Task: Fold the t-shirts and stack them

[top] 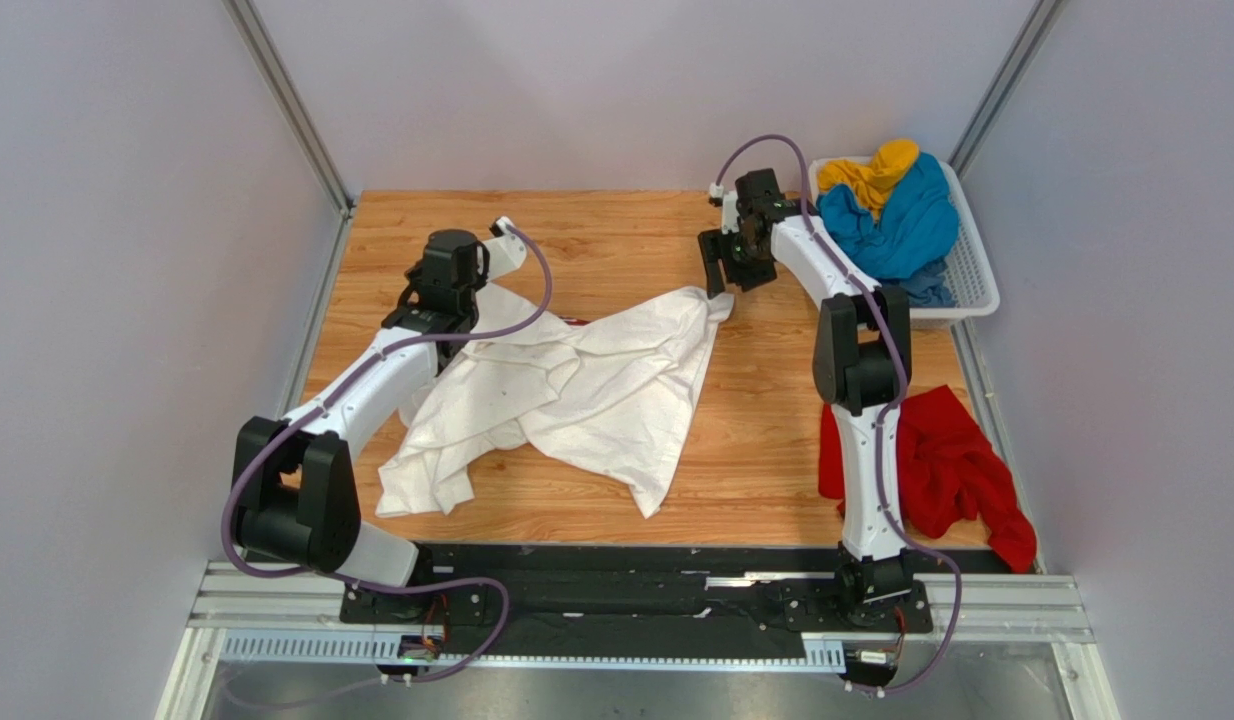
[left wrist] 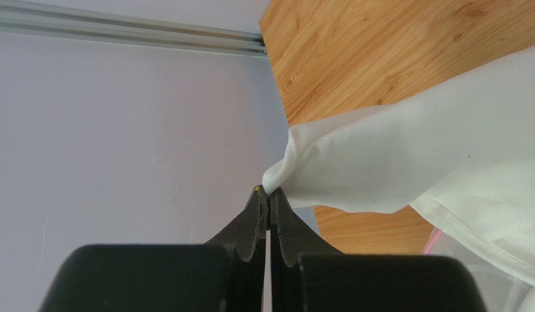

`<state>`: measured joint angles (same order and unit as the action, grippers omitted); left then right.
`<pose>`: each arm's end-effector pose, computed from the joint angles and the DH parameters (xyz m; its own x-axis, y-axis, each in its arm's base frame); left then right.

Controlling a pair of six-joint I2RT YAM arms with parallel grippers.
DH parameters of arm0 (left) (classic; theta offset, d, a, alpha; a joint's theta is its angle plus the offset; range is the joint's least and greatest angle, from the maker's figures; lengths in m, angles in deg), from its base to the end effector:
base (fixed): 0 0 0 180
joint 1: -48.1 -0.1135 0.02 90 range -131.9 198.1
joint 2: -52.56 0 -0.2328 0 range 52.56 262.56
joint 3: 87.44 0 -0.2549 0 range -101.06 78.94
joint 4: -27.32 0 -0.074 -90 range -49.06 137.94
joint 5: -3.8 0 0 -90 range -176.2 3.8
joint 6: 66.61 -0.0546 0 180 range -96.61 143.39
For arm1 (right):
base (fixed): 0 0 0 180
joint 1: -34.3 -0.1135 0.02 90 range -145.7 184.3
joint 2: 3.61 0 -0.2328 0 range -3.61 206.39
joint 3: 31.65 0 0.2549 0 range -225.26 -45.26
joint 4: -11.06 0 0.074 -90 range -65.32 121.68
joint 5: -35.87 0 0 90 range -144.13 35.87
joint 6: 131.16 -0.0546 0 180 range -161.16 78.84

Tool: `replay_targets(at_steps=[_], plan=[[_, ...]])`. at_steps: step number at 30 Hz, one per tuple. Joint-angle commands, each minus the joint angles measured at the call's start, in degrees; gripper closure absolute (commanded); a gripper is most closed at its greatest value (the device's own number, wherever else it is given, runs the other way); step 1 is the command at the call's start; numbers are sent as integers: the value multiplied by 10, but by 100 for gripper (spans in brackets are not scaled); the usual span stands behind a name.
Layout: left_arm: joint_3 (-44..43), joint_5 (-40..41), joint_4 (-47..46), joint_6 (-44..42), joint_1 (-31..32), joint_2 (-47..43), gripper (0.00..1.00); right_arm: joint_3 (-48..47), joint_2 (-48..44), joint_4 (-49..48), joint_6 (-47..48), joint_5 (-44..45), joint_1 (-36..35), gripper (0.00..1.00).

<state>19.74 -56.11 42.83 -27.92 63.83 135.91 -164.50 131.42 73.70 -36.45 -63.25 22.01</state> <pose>0.3468 -0.0692 0.2449 -0.4195 0.8198 -0.3899 0.2054 0.5041 0.8389 0.4807 0.1136 0.1526 -0.8586 -0.2700 -0.4358 -0.3477 0.9313 0.1080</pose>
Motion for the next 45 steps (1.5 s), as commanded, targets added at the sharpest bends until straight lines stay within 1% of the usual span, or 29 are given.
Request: replay_targets(at_steps=[1, 3, 5, 8, 12, 16, 22, 25, 26, 27, 29, 30, 32, 33, 34, 35, 36, 38, 40, 41, 42, 43, 44, 45], plan=[[7, -4, -16, 2, 1, -21, 100, 0, 10, -4, -8, -12, 2, 34], [8, -3, -15, 1, 1, -22, 100, -1, 15, -1, -8, -17, 2, 39], [8, -3, -15, 1, 1, -24, 100, -2, 17, -1, -8, -19, 1, 39], [8, -4, -15, 0, 1, -27, 100, -1, 24, 0, -8, -18, 1, 39], [9, -6, -15, -1, 1, -28, 100, -3, 29, 2, -6, -16, 0, 36], [10, -6, -15, 1, 1, -27, 100, -4, 32, 4, -3, -11, 0, 35], [11, -6, -15, -1, 1, -29, 100, -2, 37, 7, -2, -10, -4, 41], [14, -5, -16, -3, 1, -34, 100, 4, 35, 8, -3, -12, -7, 48], [14, -6, -15, -4, 1, -35, 100, 5, 35, 8, -4, -12, -10, 51], [15, -4, -15, -5, 1, -36, 100, 7, 35, 9, -4, -12, -12, 56], [17, -4, -15, -6, 1, -37, 100, 6, 35, 10, -4, -12, -17, 61], [18, -3, -15, -9, 1, -38, 100, 5, 37, 13, -3, -12, -19, 67], [20, -2, -15, -8, 1, -39, 100, 3, 38, 15, -2, -13, -22, 76], [21, -3, -16, -8, 1, -39, 100, 3, 37, 18, -2, -14, -23, 86], [21, -2, -15, -7, 1, -39, 100, 2, 36, 20, -1, -12, -24, 90], [22, -3, -15, -6, 1, -39, 100, 1, 35, 21, 0, -10, -23, 98], [22, -3, -30, -4, 1, -39, 100, -1, 33, 26, 2, -7, -23, 100], [20, -6, -29, 3, 1, -38, 100, -4, 24, 37, 9, 10, -24, 100], [8, -12, -13, 28, 1, -36, 100, -3, 0, 43, 18, 37, -24, 100], [0, -25, 6, 43, 1, -35, 100, -2, -11, 49, 26, 48, -23, 100], [-11, -34, 41, 79, 1, -36, 100, -3, -26, 53, 30, 59, -22, 100], [-34, -46, 60, 97, 1, -38, 100, -6, -55, 55, 35, 84, -23, 100], [-47, -70, 79, 135, 1, -39, 100, -9, -74, 61, 44, 90, -23, 100], [-75, -83, 117, 153, 1, -42, 100, -24, -89, 65, 49, 119, -23, 100]])
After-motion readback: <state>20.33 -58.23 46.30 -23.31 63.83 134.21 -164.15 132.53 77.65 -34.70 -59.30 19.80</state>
